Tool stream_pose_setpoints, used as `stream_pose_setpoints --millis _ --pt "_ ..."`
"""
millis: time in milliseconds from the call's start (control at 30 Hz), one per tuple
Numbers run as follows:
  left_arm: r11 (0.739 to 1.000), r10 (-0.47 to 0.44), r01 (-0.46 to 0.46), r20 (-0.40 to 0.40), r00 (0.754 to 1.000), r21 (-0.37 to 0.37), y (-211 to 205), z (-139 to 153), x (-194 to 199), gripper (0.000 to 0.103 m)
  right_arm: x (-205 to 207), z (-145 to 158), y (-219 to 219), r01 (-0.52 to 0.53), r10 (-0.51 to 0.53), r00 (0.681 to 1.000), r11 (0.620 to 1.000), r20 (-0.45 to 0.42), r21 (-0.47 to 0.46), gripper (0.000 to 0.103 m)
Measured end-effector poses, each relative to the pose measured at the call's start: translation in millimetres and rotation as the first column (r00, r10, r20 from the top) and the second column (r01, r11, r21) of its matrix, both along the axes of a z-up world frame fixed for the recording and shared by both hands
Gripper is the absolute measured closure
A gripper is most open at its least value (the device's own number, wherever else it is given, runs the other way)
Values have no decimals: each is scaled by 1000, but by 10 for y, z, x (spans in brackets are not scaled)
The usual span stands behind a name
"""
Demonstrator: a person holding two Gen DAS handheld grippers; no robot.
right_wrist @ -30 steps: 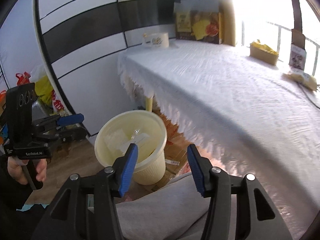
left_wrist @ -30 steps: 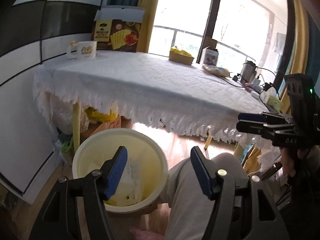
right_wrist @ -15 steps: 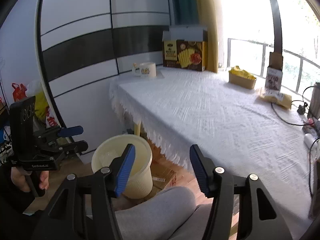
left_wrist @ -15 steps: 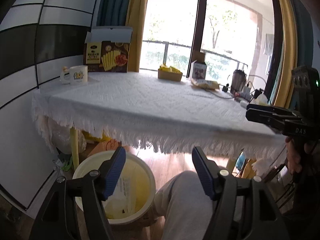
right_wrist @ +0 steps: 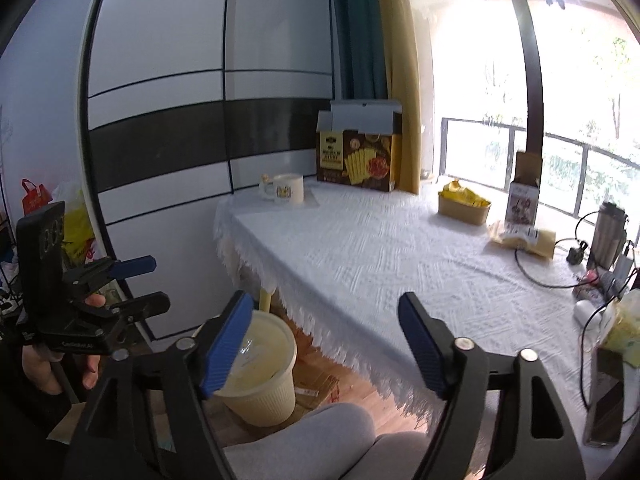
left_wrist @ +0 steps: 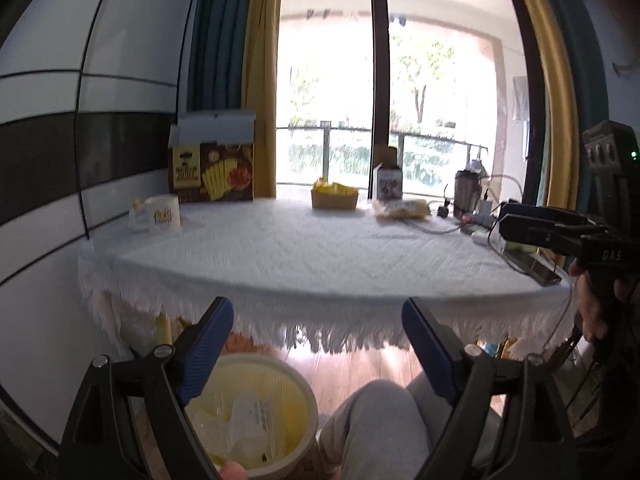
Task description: Collect trash
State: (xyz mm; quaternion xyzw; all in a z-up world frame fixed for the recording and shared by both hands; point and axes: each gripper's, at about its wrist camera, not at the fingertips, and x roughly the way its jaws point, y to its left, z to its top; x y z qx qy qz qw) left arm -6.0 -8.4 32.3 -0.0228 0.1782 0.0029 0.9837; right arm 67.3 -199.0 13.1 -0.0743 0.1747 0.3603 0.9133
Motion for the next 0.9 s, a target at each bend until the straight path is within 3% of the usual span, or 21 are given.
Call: stream_pose_setpoints --millis 267,433,533,667,900 --pt "1000 6 -5 64 998 -6 38 143 -129 3 -151 219 -3 -11 10 999 1000 35 28 5" --pt "999 -19 25 116 993 -45 128 207 -216 2 -213 301 44 -31 29 998 999 53 42 2" --pt "1000 -3 3 153 988 -3 105 233 -264 2 -235 334 128 -43 41 998 998 55 35 2" --pt "1000 -23 21 138 990 20 75 213 -242 2 -229 342 227 -54 52 997 998 58 29 2" --pt "1000 3 -2 141 990 -5 152 173 -251 2 -177 304 399 -57 55 997 998 57 28 2"
